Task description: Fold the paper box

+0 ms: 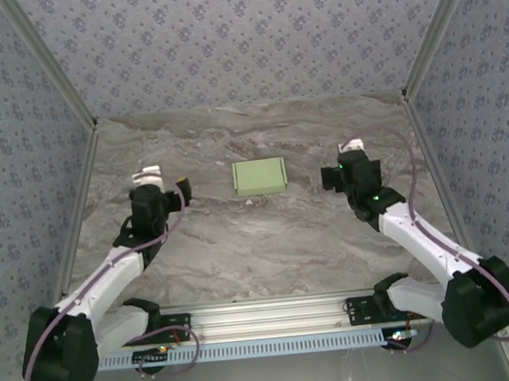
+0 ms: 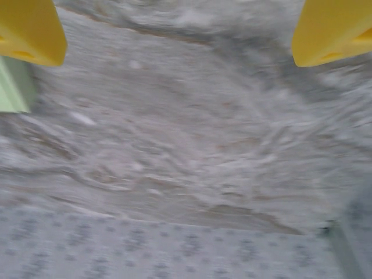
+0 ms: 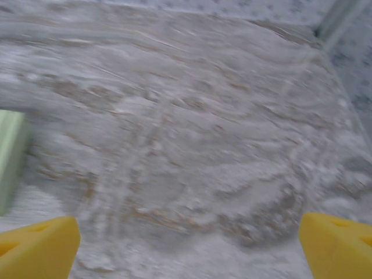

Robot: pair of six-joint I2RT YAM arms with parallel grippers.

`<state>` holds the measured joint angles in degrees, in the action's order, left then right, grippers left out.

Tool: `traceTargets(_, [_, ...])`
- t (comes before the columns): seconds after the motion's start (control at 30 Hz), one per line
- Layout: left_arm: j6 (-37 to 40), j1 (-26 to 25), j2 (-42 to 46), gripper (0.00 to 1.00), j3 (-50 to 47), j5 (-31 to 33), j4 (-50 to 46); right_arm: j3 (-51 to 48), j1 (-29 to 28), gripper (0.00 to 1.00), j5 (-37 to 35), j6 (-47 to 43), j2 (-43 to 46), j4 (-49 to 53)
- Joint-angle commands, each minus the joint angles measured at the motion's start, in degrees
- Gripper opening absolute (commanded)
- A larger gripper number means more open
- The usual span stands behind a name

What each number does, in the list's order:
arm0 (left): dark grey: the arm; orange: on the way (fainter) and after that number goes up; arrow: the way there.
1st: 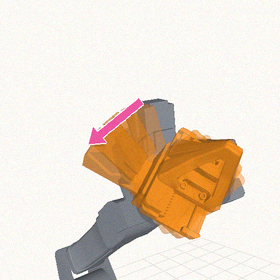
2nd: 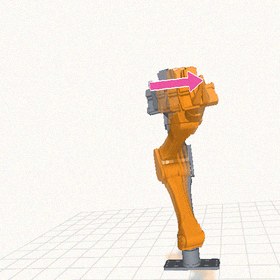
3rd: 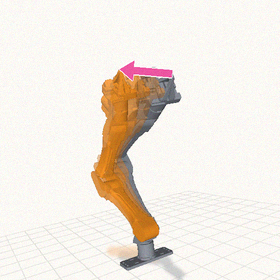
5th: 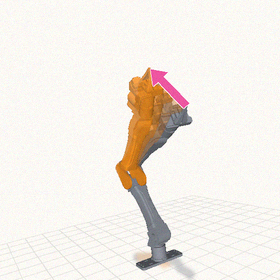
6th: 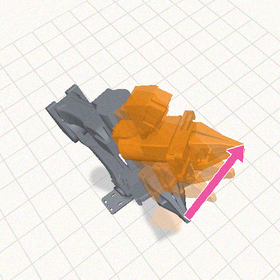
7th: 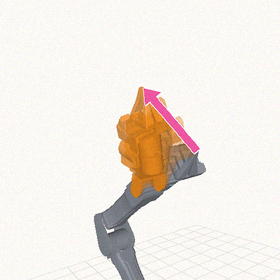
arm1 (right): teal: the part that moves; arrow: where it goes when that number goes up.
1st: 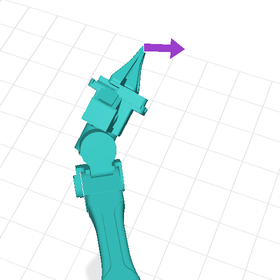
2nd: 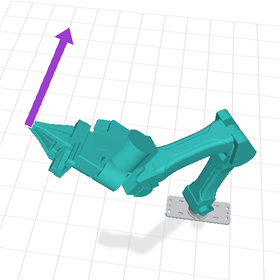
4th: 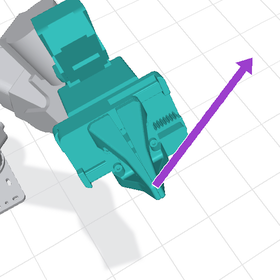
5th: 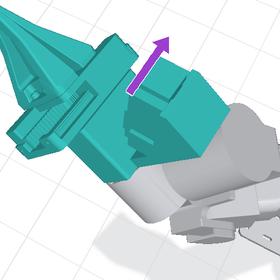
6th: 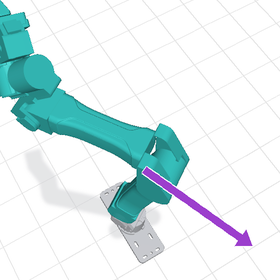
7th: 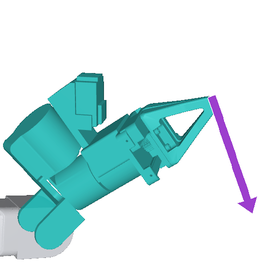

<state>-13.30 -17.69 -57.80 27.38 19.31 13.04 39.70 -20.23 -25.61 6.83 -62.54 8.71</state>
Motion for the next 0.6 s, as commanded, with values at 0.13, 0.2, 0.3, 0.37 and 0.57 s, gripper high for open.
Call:
traceTargets(0.13, [4.1,9.8,3.6,0.99,-8.3,-0.8,9.6,-13.2,6.8,0.99,-2.2,-4.6,-0.4,-19.0])
traceTargets(0.2, [7.2,11.4,0.3,0.99,-9.9,-3.0,15.2,-15.8,8.8,0.99,0.3,-5.3,-1.0,-23.8])
traceTargets(0.3, [9.1,13.4,-7.0,0.99,-6.9,-6.7,14.9,-17.4,12.5,0.99,4.6,-5.4,-2.7,-27.5])
traceTargets(0.37, [8.3,13.6,-12.6,0.99,-5.1,-5.9,16.7,-18.3,14.3,0.99,6.4,-6.6,-4.6,-30.7])
traceTargets(0.57, [10.7,14.0,-20.5,0.99,-2.2,-8.0,20.5,-20.8,15.3,0.99,9.7,-11.6,-8.5,-41.6])
